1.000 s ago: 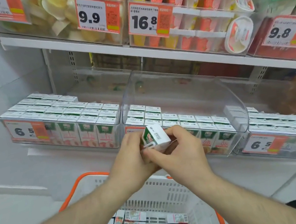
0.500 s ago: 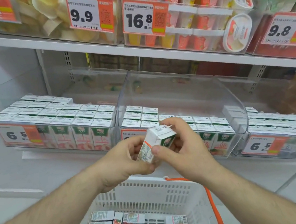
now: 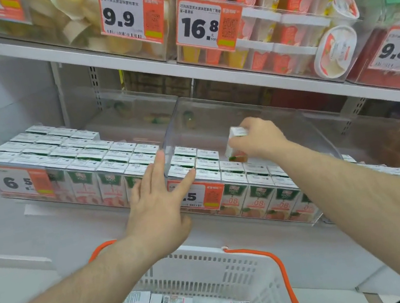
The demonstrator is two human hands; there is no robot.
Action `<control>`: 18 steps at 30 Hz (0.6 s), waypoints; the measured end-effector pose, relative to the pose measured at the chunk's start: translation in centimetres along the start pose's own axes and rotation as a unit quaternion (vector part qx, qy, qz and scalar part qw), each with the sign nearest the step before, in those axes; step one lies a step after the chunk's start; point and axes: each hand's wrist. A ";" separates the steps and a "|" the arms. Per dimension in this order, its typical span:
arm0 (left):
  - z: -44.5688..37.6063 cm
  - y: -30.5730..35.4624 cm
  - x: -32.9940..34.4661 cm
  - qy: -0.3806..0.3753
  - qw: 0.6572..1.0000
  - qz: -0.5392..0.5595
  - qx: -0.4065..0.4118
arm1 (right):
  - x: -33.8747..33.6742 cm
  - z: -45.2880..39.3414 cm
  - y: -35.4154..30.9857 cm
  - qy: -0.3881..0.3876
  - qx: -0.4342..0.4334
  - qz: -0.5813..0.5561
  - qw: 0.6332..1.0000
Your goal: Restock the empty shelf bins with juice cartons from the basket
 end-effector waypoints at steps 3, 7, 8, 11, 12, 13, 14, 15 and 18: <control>0.1 0.0 0.1 0.005 1.000 0.015 0.000 | 1.1 -0.8 -0.8 -0.123 0.011 -0.020 0.992; 0.1 0.0 0.2 0.009 1.000 0.026 0.003 | 1.7 -1.4 -0.8 -0.205 0.065 -0.089 0.973; 0.1 0.0 0.3 0.010 1.000 0.028 0.004 | 1.7 -1.5 -0.7 -0.214 0.082 -0.109 0.967; 0.1 -0.1 0.4 0.011 0.999 0.032 0.004 | 1.7 -2.1 -0.4 -0.229 0.098 -0.149 0.957; 0.0 0.0 0.4 0.012 0.999 0.031 0.002 | 1.7 -2.3 -0.3 -0.230 0.102 -0.142 0.957; 0.0 0.1 0.4 0.011 0.999 0.031 0.000 | 1.8 -2.5 -0.3 -0.234 0.104 -0.130 0.958; 0.0 0.1 0.4 0.009 0.999 0.032 -0.001 | 1.9 -2.7 -0.2 -0.237 0.105 -0.118 0.959; -0.1 0.2 0.4 0.007 0.999 0.032 -0.002 | 1.9 -3.0 -0.2 -0.239 0.105 -0.107 0.959; -0.1 0.3 0.5 0.006 1.000 0.028 -0.004 | 2.2 -3.2 -0.1 -0.235 0.114 -0.092 0.961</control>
Point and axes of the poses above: each hand's wrist, its own z-axis away from the middle knuckle, its own x-axis out of the palm, y = z × x, and after that the axes turned 1 degree about x, right-handed
